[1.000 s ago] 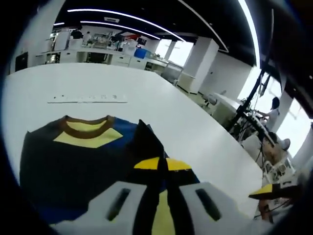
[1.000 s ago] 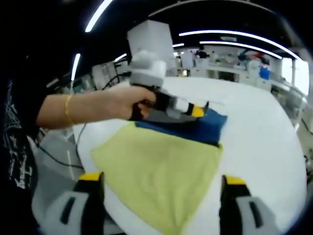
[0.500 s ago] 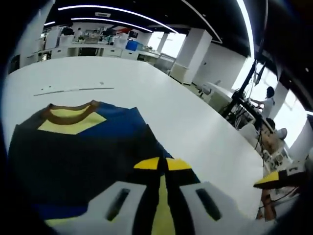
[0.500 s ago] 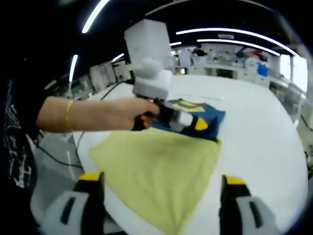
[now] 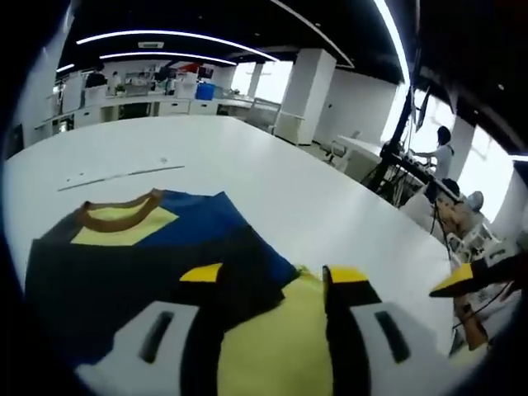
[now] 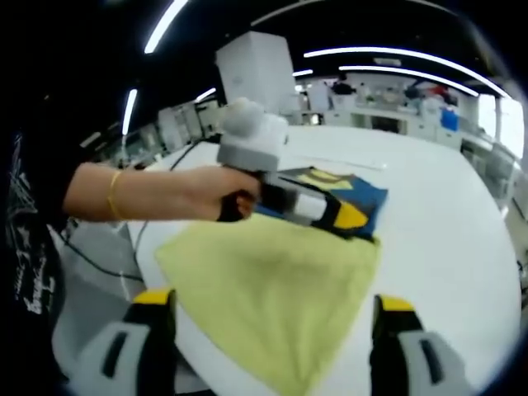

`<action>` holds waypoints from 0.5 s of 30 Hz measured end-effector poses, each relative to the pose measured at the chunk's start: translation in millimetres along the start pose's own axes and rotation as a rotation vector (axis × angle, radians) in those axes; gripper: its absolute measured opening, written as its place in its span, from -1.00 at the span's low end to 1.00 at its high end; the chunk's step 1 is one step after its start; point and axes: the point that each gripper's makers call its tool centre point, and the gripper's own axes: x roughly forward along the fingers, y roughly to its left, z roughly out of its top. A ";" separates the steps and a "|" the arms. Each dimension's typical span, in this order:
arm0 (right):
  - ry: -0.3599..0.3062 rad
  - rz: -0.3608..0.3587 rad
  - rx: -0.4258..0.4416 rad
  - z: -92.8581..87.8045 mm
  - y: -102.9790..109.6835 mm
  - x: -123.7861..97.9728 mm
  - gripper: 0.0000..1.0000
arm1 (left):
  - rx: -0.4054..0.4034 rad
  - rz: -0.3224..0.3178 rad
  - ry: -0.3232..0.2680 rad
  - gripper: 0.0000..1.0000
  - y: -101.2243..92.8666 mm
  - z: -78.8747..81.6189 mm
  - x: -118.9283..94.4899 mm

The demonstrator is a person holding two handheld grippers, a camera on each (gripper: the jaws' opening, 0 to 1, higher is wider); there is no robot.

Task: Fold the garment on the visible template until the final outline fits inside the template.

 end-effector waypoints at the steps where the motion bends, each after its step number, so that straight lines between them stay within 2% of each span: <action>1: -0.003 0.005 0.000 0.9 0.4 -0.1 0.98 | -0.026 -0.016 -0.029 0.06 -2.3 6.0 -3.1; 2: -0.004 0.010 -0.003 1.6 1.2 0.0 0.98 | -0.041 -0.035 -0.048 0.11 -5.4 9.6 -5.7; 3: -0.003 0.014 -0.006 1.7 1.8 0.0 0.98 | -0.021 -0.047 -0.054 0.19 -6.5 12.2 -11.1; 5: 0.003 0.023 -0.021 2.1 3.0 0.4 0.98 | 0.020 -0.040 -0.059 0.31 -3.9 15.4 -19.7; 10: 0.022 0.044 -0.054 2.3 5.9 1.4 0.98 | 0.022 -0.058 -0.097 0.61 0.9 24.2 -44.2; 15: 0.038 0.070 -0.084 3.5 11.3 3.8 0.98 | 0.023 -0.065 -0.109 0.81 8.4 23.4 -71.3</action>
